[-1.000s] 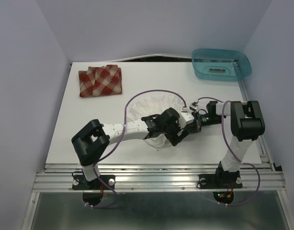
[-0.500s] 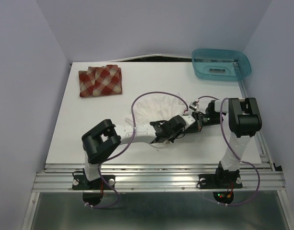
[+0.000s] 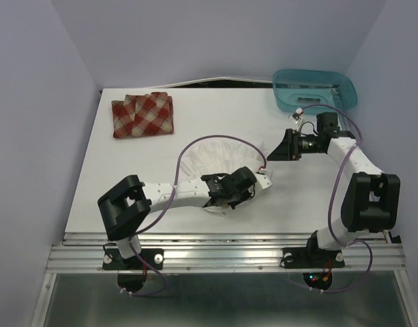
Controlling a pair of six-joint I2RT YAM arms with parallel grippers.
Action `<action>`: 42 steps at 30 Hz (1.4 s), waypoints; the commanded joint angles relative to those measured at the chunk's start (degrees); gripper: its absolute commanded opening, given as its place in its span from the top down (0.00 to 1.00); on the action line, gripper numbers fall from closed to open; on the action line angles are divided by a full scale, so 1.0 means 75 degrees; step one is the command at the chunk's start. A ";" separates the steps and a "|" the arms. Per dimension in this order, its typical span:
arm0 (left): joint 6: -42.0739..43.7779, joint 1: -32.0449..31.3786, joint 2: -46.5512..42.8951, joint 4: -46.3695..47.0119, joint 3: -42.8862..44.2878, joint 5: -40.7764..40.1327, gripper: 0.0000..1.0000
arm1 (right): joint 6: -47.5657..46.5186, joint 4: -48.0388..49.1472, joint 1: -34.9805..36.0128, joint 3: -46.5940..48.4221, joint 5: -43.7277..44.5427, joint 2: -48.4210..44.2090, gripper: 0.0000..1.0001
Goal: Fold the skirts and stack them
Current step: Fold the skirt
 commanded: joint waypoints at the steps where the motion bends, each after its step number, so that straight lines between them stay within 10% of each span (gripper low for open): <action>1: 0.0496 -0.0311 -0.0565 -0.0555 -0.0129 0.0783 1.00 | 0.1941 0.2350 -0.0030 0.1015 0.1253 0.0387 0.31; 15: 0.1306 -0.0464 -0.0729 -0.2173 0.0186 0.2717 1.00 | 0.0582 0.1260 0.2558 0.4568 0.2317 0.4256 0.41; 27: 0.2616 -0.0266 -0.0203 -0.4163 0.2399 0.2320 1.00 | -0.0075 0.0896 0.3883 0.3176 0.1511 0.4516 0.63; 42: 0.4399 0.0180 0.0465 -0.4483 0.3142 0.1863 1.00 | 0.0065 0.0908 0.4481 0.2213 0.0373 0.4105 0.65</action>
